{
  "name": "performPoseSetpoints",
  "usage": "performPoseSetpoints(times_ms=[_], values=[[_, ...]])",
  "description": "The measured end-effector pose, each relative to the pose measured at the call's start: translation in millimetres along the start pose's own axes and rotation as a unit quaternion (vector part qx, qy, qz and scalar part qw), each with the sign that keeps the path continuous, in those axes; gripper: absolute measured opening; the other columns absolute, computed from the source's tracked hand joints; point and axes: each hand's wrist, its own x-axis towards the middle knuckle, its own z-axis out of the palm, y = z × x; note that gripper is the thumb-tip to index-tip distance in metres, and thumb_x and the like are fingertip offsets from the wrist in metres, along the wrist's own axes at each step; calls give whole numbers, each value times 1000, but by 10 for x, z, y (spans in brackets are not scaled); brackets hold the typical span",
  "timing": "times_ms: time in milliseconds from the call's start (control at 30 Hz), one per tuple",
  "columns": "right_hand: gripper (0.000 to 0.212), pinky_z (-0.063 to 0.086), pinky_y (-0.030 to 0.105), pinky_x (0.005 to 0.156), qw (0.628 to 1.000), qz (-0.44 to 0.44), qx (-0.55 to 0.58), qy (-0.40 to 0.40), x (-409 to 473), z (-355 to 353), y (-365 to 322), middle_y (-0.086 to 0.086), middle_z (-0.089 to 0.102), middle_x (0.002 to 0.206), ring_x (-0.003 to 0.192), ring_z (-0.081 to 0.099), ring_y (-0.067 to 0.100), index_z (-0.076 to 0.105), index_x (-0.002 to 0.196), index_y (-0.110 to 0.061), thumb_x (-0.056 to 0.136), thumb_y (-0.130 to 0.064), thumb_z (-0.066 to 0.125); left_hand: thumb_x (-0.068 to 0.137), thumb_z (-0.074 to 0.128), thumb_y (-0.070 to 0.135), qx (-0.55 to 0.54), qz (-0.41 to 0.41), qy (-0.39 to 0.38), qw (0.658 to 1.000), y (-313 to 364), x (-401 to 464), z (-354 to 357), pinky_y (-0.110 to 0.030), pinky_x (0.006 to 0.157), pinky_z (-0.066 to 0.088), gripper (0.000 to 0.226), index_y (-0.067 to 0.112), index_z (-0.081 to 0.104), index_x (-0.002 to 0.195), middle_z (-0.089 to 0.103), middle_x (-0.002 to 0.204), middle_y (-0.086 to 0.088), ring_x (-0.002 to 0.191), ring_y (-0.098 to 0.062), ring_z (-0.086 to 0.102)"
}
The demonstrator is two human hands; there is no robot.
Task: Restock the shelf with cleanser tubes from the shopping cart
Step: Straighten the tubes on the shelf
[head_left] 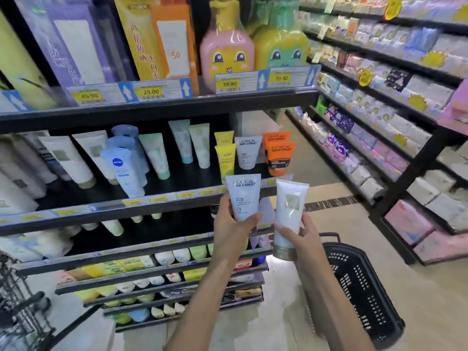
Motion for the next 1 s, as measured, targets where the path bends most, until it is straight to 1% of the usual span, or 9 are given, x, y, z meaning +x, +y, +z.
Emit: performPoseSetpoints(times_ms=[67,167,267,400,567,633,767,900,1000], values=[[56,60,50,78,1000,-3,-12,-24,125,-129,-56,14,75,110,91,73,32,58,131,-21,83,-19,86,85,81,4,7,21,33,999,37,51,184,-17,70,57,61,29,53,133,70,116,14,101,2,68],[50,60,51,83,998,-8,-19,-55,282,-275,-154,9,75,110,97,72,32,61,128,-27,84,-19,84,85,81,7,19,44,82,995,40,171,392,-26,72,61,57,36,52,125,69,111,18,101,-1,67],[50,60,53,85,996,-6,-28,-83,398,-378,-217,9,73,110,100,71,35,63,124,-32,80,-27,87,84,83,14,45,67,125,989,44,314,541,-24,74,61,57,38,52,124,67,113,15,101,1,66],[51,60,48,79,994,5,-35,-108,459,-500,-247,10,73,111,99,72,36,62,125,-30,80,-29,87,76,85,30,122,112,175,971,-9,559,676,-40,80,63,60,37,56,129,54,117,13,109,-11,61],[48,60,41,72,990,17,-32,-133,451,-650,-321,12,72,113,95,74,36,60,128,-27,86,-21,81,82,82,23,154,147,224,951,-10,762,776,-35,88,59,59,29,56,134,56,120,9,111,-6,58],[47,60,37,70,990,21,-30,-134,450,-687,-346,11,71,113,97,74,36,60,127,-31,86,-21,81,82,82,23,159,155,238,945,7,816,806,-37,86,60,56,30,56,131,58,118,11,110,-5,59],[47,60,36,68,990,20,-27,-138,428,-749,-379,11,72,114,97,73,36,60,127,-31,86,-19,81,81,83,22,197,181,250,931,-5,926,871,-33,89,58,63,29,53,136,62,124,12,116,-7,58],[51,60,36,74,989,18,-41,-142,399,-810,-391,2,73,116,104,72,29,60,130,-33,85,-23,82,79,80,32,247,187,245,918,-89,1027,923,-45,87,59,64,24,48,134,63,126,4,116,-16,61],[49,60,35,73,989,20,-41,-143,376,-850,-402,4,72,115,99,73,29,59,128,-32,85,-22,81,82,81,30,260,185,258,912,-101,1071,953,-44,88,59,62,19,48,134,63,127,0,117,-18,61]])
